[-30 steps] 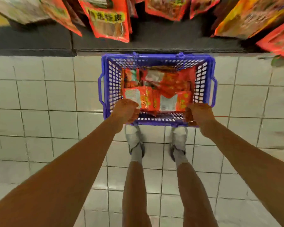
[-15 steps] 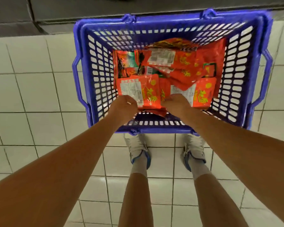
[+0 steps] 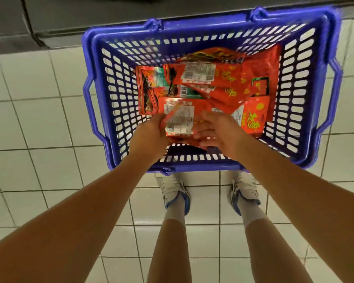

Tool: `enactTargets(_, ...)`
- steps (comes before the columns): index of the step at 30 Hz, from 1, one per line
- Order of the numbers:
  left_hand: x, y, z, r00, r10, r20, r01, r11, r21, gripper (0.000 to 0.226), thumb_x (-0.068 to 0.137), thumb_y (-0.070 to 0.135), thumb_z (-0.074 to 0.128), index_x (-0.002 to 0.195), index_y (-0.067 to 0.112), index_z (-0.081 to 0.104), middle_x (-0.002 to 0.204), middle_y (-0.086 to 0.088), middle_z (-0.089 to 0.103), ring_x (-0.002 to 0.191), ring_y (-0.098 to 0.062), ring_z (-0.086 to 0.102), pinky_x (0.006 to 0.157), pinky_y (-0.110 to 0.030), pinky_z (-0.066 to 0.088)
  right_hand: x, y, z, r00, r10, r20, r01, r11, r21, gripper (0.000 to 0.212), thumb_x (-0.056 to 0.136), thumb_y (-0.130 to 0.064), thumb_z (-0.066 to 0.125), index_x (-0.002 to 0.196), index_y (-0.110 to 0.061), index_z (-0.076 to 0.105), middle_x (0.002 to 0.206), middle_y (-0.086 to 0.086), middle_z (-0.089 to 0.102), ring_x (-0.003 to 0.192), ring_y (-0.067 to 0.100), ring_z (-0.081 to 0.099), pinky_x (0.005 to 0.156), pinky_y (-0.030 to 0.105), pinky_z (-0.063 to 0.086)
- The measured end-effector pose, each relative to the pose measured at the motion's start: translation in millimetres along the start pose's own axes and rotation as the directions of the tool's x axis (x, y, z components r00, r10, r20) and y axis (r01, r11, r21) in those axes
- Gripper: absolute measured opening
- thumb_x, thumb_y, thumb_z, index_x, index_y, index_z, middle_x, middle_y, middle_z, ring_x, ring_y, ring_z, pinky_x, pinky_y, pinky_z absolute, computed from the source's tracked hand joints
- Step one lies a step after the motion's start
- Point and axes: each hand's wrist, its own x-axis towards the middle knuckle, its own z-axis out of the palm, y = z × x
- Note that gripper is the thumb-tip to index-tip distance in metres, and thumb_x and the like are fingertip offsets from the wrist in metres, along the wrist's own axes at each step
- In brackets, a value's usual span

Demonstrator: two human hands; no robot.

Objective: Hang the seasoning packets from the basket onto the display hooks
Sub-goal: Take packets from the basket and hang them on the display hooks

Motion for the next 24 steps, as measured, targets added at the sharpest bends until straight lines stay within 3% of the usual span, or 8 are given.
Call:
enactTargets(1,1,1,-2,0.999,-0.024,-0.023,0.023,0.999,-0.031,0.023,0.100,0.019,0.054,0.119,0.010,0.064,0.069,0.011,0.058,0.059,-0.015,0.053,0.051,-0.012,0.039,3,1,-7,0.996,-0.045,-0.082,0.025,0.972,-0.234,0.016,0.095,-0.022,0.065,0.106,-0.014,0.073,0.097,0.007,0.075,0.089,0.022,0.070,0.076,0.040,0.057)
enactTargets(3,5,-3,-3,0.997,-0.071,-0.022,0.070,0.995,-0.071,0.022,0.100,0.013,0.052,0.115,0.006,0.067,0.063,0.021,0.044,0.050,-0.001,0.043,0.047,-0.005,0.039,10,10,-16,0.992,-0.127,-0.025,0.057,0.603,-0.796,0.025,0.091,-0.012,0.065,0.115,-0.014,0.071,0.113,0.009,0.070,0.100,0.026,0.066,0.085,0.039,0.054)
enactTargets(5,6,-10,-1,0.994,-0.104,0.031,0.106,0.991,-0.079,0.020,0.099,0.013,0.054,0.113,0.008,0.068,0.061,0.021,0.045,0.047,-0.001,0.047,0.047,-0.002,0.037,14,21,-15,0.994,-0.046,0.099,0.108,0.298,-0.948,0.032,0.091,-0.019,0.064,0.123,-0.018,0.067,0.115,0.009,0.068,0.096,0.023,0.062,0.078,0.031,0.051)
enactTargets(8,2,-19,1,0.989,-0.119,0.093,0.122,0.992,-0.037,0.023,0.100,0.019,0.053,0.118,0.015,0.068,0.064,0.019,0.050,0.053,-0.002,0.048,0.042,-0.008,0.038,24,31,-8,0.985,-0.074,0.153,0.166,0.240,-0.956,0.034,0.096,-0.031,0.062,0.129,-0.026,0.062,0.110,0.004,0.067,0.096,0.023,0.061,0.084,0.034,0.052)
enactTargets(12,-4,-24,-2,0.981,-0.142,0.128,0.150,0.987,-0.053,0.030,0.101,0.017,0.051,0.127,0.019,0.066,0.064,0.015,0.054,0.048,-0.005,0.051,0.038,-0.009,0.036,29,34,0,0.977,-0.137,0.164,0.182,0.132,-0.974,0.022,0.100,-0.019,0.050,0.115,-0.016,0.065,0.083,0.000,0.059,0.084,0.024,0.062,0.071,0.033,0.047)
enactTargets(16,-8,-22,-12,0.979,-0.149,0.139,0.161,0.984,-0.078,0.026,0.100,0.015,0.051,0.118,0.015,0.070,0.062,0.014,0.054,0.049,-0.005,0.050,0.043,-0.005,0.037,14,21,-2,0.939,-0.314,0.139,0.252,0.358,-0.899,0.021,0.100,-0.011,0.047,0.101,-0.011,0.068,0.104,0.013,0.070,0.082,0.028,0.065,0.070,0.033,0.054)
enactTargets(19,-5,-15,-18,0.979,-0.155,0.130,0.167,0.982,-0.086,0.023,0.099,0.011,0.049,0.107,0.012,0.070,0.060,0.012,0.051,0.048,-0.005,0.047,0.040,-0.007,0.035,5,6,-6,0.912,-0.381,0.153,0.300,0.365,-0.881,0.019,0.102,-0.013,0.047,0.101,-0.012,0.067,0.108,0.012,0.070,0.079,0.025,0.064,0.061,0.026,0.049)
enactTargets(24,-5,-6,-16,0.975,-0.193,0.108,0.205,0.972,-0.115,0.022,0.098,0.010,0.049,0.105,0.012,0.070,0.057,0.017,0.048,0.044,-0.005,0.048,0.035,-0.006,0.032,7,17,-3,0.978,-0.093,0.189,0.198,0.105,-0.975,0.033,0.099,-0.043,0.058,0.116,-0.016,0.066,0.104,0.007,0.069,0.094,0.024,0.063,0.084,0.035,0.053)
